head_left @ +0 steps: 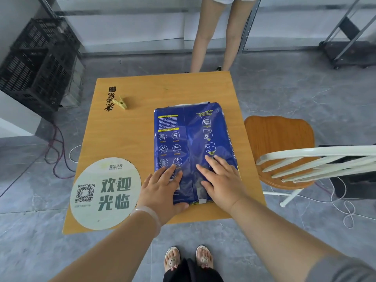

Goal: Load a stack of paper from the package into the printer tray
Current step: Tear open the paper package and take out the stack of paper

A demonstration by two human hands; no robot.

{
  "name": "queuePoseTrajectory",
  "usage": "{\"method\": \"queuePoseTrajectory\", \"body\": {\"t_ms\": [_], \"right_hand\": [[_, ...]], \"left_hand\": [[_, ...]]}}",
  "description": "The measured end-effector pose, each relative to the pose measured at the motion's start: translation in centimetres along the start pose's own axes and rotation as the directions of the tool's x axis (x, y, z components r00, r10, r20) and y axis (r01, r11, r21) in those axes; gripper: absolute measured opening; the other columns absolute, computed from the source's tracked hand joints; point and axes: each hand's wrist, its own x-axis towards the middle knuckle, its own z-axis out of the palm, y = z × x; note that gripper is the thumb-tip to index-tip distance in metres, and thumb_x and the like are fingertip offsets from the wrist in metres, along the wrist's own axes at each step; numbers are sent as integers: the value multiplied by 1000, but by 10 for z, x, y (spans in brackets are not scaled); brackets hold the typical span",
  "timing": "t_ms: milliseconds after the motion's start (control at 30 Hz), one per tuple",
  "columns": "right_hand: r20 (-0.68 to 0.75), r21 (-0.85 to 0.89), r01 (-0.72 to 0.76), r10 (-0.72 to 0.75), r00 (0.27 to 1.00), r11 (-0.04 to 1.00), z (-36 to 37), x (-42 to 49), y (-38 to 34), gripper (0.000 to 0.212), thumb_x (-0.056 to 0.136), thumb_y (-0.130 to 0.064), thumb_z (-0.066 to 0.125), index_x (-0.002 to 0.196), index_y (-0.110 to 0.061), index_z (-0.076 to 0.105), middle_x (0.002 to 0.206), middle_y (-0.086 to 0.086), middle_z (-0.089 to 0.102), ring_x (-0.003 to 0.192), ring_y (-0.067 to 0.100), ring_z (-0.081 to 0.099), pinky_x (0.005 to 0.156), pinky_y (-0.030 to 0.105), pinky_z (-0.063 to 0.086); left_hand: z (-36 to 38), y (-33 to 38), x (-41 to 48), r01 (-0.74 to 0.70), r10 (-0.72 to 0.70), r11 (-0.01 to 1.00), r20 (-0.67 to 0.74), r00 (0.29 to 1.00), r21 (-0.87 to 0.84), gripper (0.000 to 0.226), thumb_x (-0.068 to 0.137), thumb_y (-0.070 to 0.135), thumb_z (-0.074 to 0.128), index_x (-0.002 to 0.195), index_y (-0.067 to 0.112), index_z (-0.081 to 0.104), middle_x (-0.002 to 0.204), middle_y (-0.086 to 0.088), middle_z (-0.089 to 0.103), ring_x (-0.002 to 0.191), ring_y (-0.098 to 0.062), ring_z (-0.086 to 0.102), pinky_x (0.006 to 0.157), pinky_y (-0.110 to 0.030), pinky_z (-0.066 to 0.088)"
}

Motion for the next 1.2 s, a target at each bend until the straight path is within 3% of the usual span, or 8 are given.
{"method": "queuePoseTrajectory", "body": {"t_ms": [133,300,467,667,900,1033,1200], "right_hand": [[-44,50,11,-9,999,999,1,-8,0,42,96,-35,48,138,-32,48,154,-2,36,144,22,24,113,42,27],[-131,129,-82,99,986,988,-12,9,-6,28,88,-37,63,115,-31,69,127,-9,60,122,17,46,101,34,39],[-173,119,-138,158,972,983,-14,17,-11,18,86,-40,65,98,-31,73,110,-10,63,110,14,49,92,29,41],[-159,91,-184,197,967,979,-7,24,-17,9,87,-29,64,95,-26,69,112,-5,59,111,18,45,93,33,41],[-155,124,-86,105,982,988,-7,16,-13,12,93,-28,56,98,-22,65,114,-3,58,110,19,47,94,33,40],[-170,107,72,-53,984,992,-11,-17,-10,6,90,-19,61,84,-18,63,100,-2,60,98,21,53,88,34,44],[-154,49,194,-184,971,980,-13,-63,-12,16,80,-17,71,73,-20,58,86,-5,59,85,19,57,77,31,47]], "left_hand": [[-1,2,1,8,-8,1000,-4,1000,1,93,70,75,47,148,39,12,160,13,5,146,-15,2,118,-39,4],[0,2,0,12,-12,1000,-13,1000,-8,93,70,74,48,148,40,12,160,13,5,146,-15,2,118,-39,6],[2,2,-3,7,-7,999,-17,1000,-32,91,72,72,48,148,39,10,160,14,2,146,-13,-2,118,-38,8],[1,5,-2,9,-9,1000,4,1000,-10,91,76,69,48,149,35,8,161,11,-1,147,-16,-5,118,-38,6],[-6,9,0,28,-29,1000,60,998,11,94,76,67,52,150,33,7,161,10,-2,147,-17,-5,119,-38,3],[-10,12,0,37,-39,999,89,995,24,93,77,66,53,150,32,5,161,10,-3,148,-17,-5,119,-38,2],[-12,14,-2,44,-46,999,114,992,19,93,78,64,54,150,31,5,161,9,-4,148,-17,-6,119,-39,4]]}}
